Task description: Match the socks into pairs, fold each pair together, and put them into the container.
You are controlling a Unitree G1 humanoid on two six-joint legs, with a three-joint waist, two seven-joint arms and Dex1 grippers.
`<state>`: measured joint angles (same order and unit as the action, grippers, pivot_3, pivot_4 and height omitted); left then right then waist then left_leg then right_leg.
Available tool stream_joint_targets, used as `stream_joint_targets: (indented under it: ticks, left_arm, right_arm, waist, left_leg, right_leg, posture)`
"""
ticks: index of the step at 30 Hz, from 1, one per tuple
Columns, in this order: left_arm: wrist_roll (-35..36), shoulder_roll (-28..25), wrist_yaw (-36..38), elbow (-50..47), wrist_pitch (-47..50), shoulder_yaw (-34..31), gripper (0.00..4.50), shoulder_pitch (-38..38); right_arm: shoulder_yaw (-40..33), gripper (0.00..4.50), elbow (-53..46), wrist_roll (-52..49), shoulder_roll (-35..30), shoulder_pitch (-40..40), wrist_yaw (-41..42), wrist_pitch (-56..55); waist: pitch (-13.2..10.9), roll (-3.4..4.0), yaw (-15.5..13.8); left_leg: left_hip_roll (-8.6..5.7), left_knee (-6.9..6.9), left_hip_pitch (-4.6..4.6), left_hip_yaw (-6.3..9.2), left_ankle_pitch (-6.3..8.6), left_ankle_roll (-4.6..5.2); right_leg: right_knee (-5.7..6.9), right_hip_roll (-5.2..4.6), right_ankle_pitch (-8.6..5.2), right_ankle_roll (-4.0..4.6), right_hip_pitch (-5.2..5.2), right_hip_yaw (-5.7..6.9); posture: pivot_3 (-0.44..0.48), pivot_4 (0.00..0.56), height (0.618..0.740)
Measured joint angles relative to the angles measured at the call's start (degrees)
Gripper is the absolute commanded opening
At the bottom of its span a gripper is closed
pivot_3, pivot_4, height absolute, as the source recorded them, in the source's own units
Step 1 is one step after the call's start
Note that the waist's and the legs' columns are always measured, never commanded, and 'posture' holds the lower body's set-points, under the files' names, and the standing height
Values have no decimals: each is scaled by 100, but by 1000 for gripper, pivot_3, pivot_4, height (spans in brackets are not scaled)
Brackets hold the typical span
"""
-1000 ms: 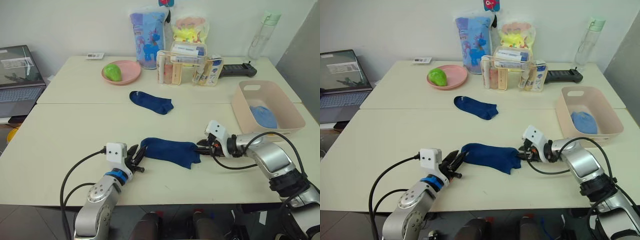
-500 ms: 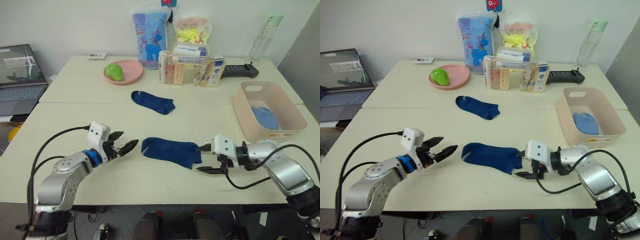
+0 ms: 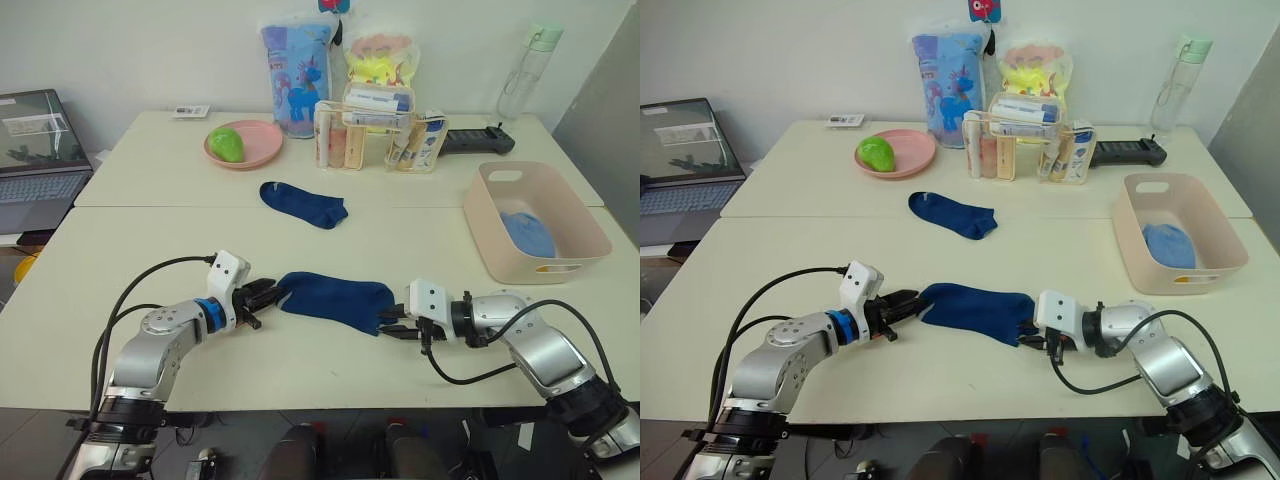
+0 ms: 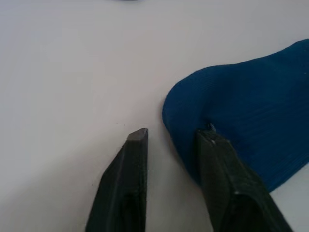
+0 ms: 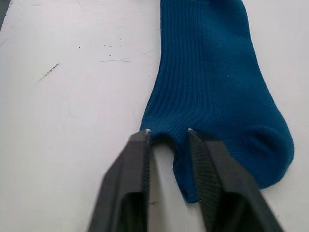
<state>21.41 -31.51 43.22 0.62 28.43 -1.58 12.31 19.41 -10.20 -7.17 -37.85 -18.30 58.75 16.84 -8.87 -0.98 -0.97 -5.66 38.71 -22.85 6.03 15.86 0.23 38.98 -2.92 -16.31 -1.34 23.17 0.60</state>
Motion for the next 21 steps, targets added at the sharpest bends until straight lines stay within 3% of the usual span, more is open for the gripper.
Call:
stream_joint_targets:
  ticks: [1,2,10,15,21]
  left_arm:
    - [10,5,3,-34,16,-1,343,-30]
    - [28,17,5,-78,36,-2,51,-59]
    - [306,79,-238,-804,616,-125,51,-481]
    - [747,446,-795,-1921,1272,-330,51,-1300]
    - [756,741,-1379,-2489,1425,-314,51,-1715]
  right_arm:
    - [0,12,49,34,0,-1,1,-40]
    - [0,0,91,59,2,-4,2,-85]
    - [-17,0,242,134,-37,-34,135,-429]
    - [-369,0,67,-80,-522,236,480,-523]
    - [-512,0,-1,-83,-816,414,693,-817]
  waist:
    - [0,0,1]
    - [0,0,4]
    - [0,0,28]
    - [-1,0,12]
    - [-1,0,-17]
  left_leg:
    - [0,0,0,0,0,0]
    - [0,0,0,0,0,0]
    - [0,0,0,-1,0,0]
    - [2,0,2,0,1,1]
    - [3,0,2,-3,1,1]
  right_leg:
    - [0,0,0,0,0,0]
    - [0,0,0,0,0,0]
    - [-1,0,0,0,0,-2]
    - [1,-1,0,0,-3,-2]
    - [0,0,0,0,-4,-1]
  posture:
    - [0,150,740]
    - [0,150,740]
    - [0,150,740]
    - [0,150,740]
    - [0,150,740]
